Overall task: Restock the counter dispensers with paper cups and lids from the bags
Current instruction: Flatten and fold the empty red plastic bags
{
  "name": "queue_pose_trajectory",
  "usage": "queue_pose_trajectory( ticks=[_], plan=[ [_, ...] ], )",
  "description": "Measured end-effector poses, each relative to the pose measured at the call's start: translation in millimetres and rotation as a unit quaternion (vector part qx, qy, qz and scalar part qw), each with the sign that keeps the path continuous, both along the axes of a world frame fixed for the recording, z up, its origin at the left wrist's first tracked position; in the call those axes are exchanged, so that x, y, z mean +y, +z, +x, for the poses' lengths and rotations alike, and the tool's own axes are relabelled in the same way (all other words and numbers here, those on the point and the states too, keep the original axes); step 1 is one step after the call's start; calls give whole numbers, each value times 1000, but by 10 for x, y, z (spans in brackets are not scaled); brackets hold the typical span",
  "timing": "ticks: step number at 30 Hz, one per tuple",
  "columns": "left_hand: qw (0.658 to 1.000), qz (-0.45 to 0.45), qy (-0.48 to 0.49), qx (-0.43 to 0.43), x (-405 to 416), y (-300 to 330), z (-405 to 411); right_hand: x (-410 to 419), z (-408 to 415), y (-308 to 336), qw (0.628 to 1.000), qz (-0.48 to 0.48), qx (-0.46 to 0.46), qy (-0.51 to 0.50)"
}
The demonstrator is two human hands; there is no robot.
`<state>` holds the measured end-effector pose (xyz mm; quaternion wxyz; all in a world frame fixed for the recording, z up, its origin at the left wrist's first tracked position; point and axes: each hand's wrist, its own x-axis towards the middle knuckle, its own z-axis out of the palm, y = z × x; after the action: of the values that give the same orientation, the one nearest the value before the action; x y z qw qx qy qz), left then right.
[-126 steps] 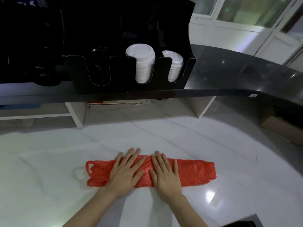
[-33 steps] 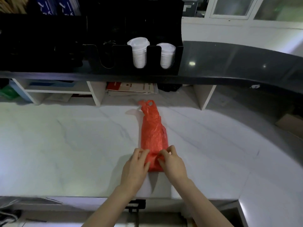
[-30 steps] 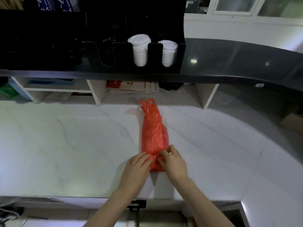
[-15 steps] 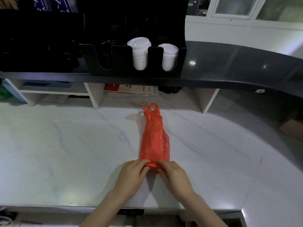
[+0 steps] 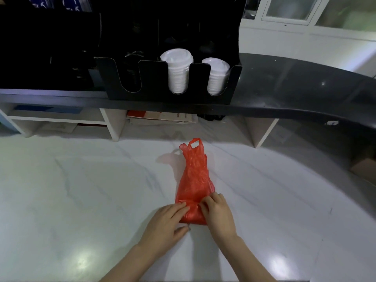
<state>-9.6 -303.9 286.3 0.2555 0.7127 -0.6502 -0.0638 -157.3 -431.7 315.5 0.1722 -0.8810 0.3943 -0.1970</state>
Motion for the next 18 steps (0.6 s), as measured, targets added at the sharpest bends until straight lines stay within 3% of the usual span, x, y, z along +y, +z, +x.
queue_pose_trajectory(
  ticks=[3,6,10,14,18],
  plan=[
    [999,27,-13,-13,-83,80,94,67,-109,14,999,-29,14,38],
    [999,16,-20,24,-198,226,172,125,-316,-11,995,8,28,92],
    [991,29,31,126,-452,390,205,21,-248,69,994,104,-14,17],
    [991,-24,96,85,-707,362,199,-134,30,172,987,123,-54,-87],
    [998,-48,10,-43,-733,156,272,-254,189,208,983,95,14,-155]
  ],
)
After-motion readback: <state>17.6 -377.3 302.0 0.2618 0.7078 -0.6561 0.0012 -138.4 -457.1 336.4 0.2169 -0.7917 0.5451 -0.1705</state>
